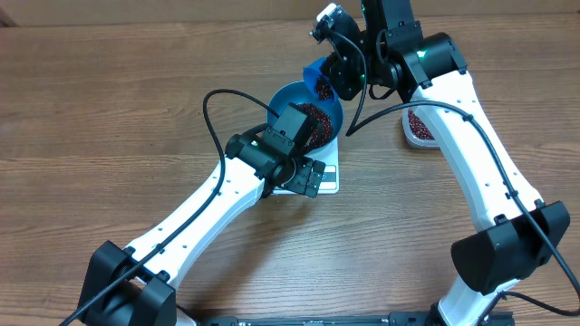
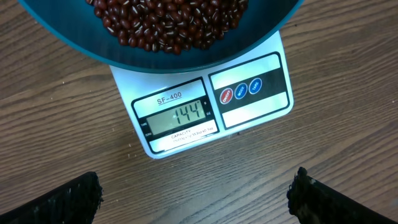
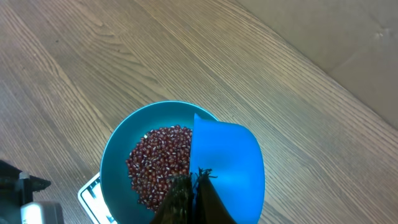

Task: Scoop item into bowl and weigh 150g on scale
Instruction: 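Hold the scoop tilted over the bowl, shaking beans out slowly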

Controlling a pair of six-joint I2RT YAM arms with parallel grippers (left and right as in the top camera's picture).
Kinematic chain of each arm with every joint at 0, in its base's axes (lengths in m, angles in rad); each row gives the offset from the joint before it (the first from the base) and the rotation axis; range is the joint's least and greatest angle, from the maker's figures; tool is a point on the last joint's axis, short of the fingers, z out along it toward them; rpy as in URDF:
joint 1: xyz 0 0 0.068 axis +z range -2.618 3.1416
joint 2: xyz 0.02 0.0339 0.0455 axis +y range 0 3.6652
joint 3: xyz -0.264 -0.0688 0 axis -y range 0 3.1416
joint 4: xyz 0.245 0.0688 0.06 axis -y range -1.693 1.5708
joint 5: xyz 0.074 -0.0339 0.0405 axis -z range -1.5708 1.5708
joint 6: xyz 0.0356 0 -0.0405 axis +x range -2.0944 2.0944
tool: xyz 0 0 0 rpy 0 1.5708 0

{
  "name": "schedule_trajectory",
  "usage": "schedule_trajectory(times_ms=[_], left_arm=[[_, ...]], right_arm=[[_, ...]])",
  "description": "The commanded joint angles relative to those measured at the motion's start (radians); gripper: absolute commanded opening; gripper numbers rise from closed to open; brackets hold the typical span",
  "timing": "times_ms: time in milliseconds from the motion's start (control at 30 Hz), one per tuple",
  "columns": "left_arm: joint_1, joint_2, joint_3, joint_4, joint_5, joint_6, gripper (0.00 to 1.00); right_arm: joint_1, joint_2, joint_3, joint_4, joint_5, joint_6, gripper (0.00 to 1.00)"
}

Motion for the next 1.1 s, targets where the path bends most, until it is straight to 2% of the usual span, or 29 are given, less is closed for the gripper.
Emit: schedule_trajectory(times_ms=[0,500,600,733,833,933,1000,1067], left_arm=[[0.0,-0.004,0.004,-0.002,-0.009,0.023,1.0],[0.0,-0.004,0.004,-0.002,-0.009,0.022,1.0],[0.0,-0.004,0.004,-0.002,-0.009,0.022,0.99],[0.0,-0.004,0.004,-0.002,-0.009,0.023,0.99],[0.0,-0.004,0.004,-0.002,-0.009,0.023,1.0],[0.0,-0.004,0.004,-0.002,-0.009,0.023,1.0],[0.0,-0.004,0.004,-0.002,-0.009,0.022,0.99],[0.0,-0.004,0.004,-0.002,-0.009,0.022,1.0]], right_arm=[[-0.008,-0.01,0.031,0.006,0.006,0.029,0.04],[-0.008,-0.01,0.031,0.007,-0.029,0.013,0.04],[-0.01,-0.01,0.031,0.016,-0.004,0.076,0.04],[-0.008,-0.01,0.031,0.006,-0.021,0.02,0.04],[-0.01,-0.008,0.031,0.015,0.019,0.09,0.04],[-0.005,-0.008,0.031,-0.002,-0.047,0.005,0.04],[-0.004,-0.008,0.031,-0.002,0.029,0.063,0.04],[-0.007,-0.005,0.031,0.012,0.01,0.09,0.04]])
